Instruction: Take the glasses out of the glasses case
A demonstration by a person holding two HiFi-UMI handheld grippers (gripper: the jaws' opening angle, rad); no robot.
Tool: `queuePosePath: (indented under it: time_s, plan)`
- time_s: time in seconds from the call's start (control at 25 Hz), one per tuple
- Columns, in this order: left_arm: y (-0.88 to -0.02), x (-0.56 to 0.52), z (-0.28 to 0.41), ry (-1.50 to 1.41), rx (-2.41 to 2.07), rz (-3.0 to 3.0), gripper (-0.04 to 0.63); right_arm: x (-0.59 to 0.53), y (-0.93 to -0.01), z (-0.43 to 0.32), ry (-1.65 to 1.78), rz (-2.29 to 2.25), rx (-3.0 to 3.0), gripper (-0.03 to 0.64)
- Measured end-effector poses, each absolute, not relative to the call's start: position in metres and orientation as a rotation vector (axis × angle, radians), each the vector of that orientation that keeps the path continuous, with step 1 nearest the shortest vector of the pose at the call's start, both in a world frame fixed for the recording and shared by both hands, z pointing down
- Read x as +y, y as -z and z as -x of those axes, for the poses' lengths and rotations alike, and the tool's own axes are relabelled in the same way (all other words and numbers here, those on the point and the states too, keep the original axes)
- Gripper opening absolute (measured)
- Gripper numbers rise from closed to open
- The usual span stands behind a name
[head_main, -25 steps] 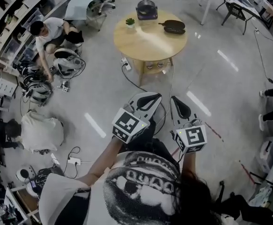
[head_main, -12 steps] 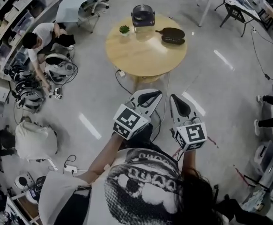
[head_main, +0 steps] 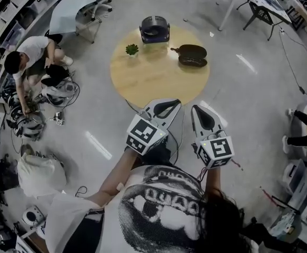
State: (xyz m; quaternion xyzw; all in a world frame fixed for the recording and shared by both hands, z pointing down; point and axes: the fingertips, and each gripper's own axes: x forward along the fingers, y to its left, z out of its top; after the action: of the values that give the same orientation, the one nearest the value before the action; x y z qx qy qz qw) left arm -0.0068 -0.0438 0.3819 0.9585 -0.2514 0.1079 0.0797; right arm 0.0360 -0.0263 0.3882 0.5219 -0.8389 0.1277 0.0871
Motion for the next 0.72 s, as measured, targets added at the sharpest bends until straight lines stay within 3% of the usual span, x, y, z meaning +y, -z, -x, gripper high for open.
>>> queuePosePath:
  time_s: [0.72]
  plan:
    - [-0.406,-0.121,-0.003,-0.335,-0.621,-2.847,0.015,-0.098,-0.405,-0.049,-0.424,-1.642,-2.381,-0.005]
